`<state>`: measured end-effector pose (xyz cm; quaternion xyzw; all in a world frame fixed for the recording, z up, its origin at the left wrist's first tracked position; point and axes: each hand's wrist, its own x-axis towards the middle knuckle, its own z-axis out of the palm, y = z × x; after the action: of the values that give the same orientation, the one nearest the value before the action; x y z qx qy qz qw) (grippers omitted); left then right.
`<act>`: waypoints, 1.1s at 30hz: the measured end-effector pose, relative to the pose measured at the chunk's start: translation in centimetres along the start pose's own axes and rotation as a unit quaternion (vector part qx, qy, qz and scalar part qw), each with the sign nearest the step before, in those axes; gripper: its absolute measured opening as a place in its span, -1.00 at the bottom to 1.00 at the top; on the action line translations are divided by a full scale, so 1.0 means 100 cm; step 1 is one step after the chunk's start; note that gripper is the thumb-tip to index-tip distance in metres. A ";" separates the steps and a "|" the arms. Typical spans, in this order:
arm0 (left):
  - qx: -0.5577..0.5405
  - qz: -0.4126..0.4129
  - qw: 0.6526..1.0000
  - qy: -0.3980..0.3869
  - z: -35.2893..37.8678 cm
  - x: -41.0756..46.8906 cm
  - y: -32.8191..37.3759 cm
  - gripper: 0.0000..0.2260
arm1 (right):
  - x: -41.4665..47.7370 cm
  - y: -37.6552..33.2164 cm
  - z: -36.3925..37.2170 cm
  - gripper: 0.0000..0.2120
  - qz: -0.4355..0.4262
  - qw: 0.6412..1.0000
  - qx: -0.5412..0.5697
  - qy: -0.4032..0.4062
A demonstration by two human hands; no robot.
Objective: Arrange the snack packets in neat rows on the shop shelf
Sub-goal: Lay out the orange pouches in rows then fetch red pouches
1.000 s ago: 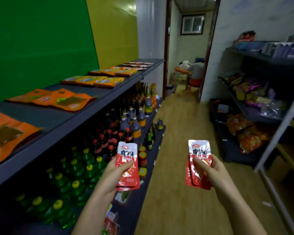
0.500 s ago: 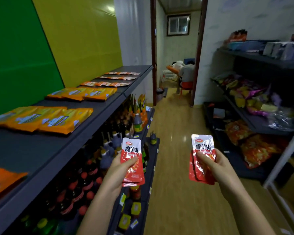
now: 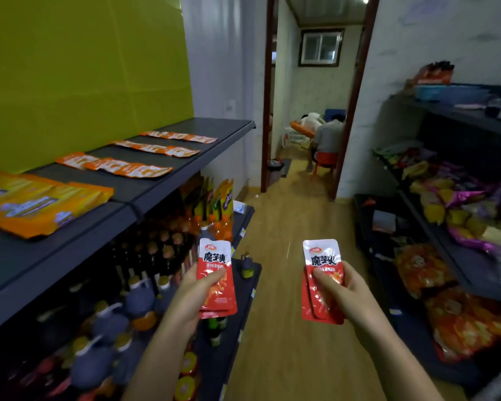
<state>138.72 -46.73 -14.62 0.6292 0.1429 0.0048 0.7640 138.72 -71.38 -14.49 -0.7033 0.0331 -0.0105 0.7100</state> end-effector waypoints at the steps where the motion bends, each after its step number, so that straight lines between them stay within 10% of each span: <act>1: -0.001 0.006 1.000 0.000 0.012 0.016 0.005 -0.81 | 0.023 -0.004 -0.004 -0.79 -0.004 1.000 -0.004 -0.008; 33: -0.027 0.072 0.994 0.080 0.216 0.521 0.125 -0.80 | 0.627 -0.067 0.073 -0.87 -0.046 0.966 0.064 -0.247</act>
<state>195.73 -55.08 -10.00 0.6147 0.1579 0.1137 0.7644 201.91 -68.05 -9.80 -0.6381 -0.1764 0.1287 0.7383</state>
